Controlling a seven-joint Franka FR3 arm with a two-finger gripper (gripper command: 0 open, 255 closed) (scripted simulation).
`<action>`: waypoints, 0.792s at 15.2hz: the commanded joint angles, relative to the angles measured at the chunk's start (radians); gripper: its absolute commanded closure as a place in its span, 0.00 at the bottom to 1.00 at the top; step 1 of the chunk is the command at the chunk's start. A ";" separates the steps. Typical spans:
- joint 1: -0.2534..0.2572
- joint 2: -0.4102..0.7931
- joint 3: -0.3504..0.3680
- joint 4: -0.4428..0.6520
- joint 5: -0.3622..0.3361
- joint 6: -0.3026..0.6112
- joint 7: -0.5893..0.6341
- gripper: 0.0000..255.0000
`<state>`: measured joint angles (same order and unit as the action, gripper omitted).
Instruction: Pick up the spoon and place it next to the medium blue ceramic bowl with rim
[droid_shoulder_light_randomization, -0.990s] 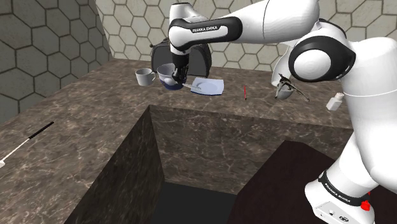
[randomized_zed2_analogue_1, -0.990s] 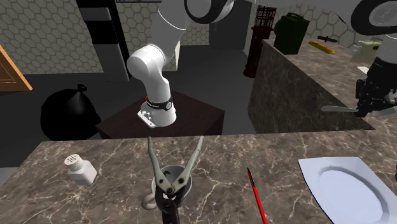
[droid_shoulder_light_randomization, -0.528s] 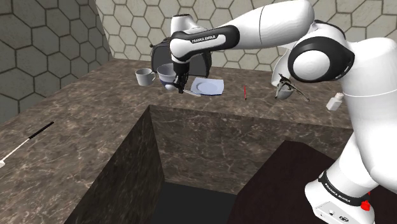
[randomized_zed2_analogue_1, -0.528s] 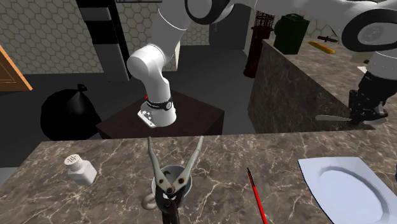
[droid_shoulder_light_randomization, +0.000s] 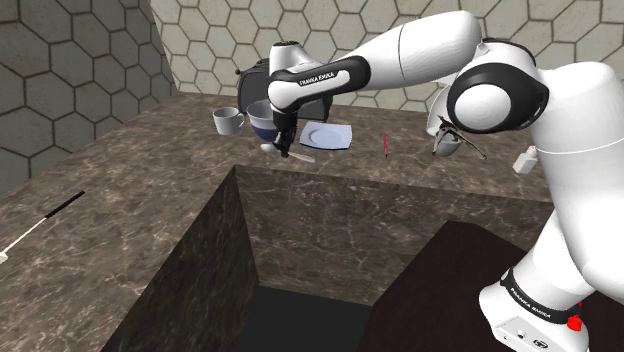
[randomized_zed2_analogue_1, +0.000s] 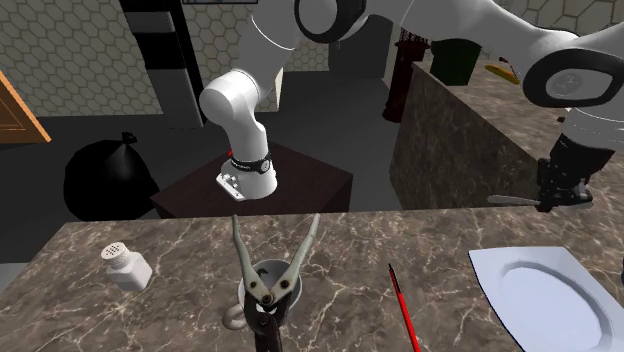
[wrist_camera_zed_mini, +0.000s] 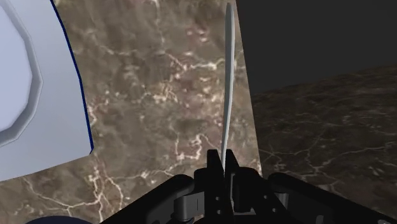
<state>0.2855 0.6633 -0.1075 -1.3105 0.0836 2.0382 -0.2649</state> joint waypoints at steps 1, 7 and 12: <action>0.000 0.005 0.001 -0.017 0.001 0.023 -0.002 1.00; 0.000 0.011 0.001 -0.024 0.002 0.035 -0.002 1.00; 0.000 0.011 0.001 -0.024 0.002 0.035 -0.002 0.00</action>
<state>0.2854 0.6738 -0.1065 -1.3349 0.0853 2.0735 -0.2672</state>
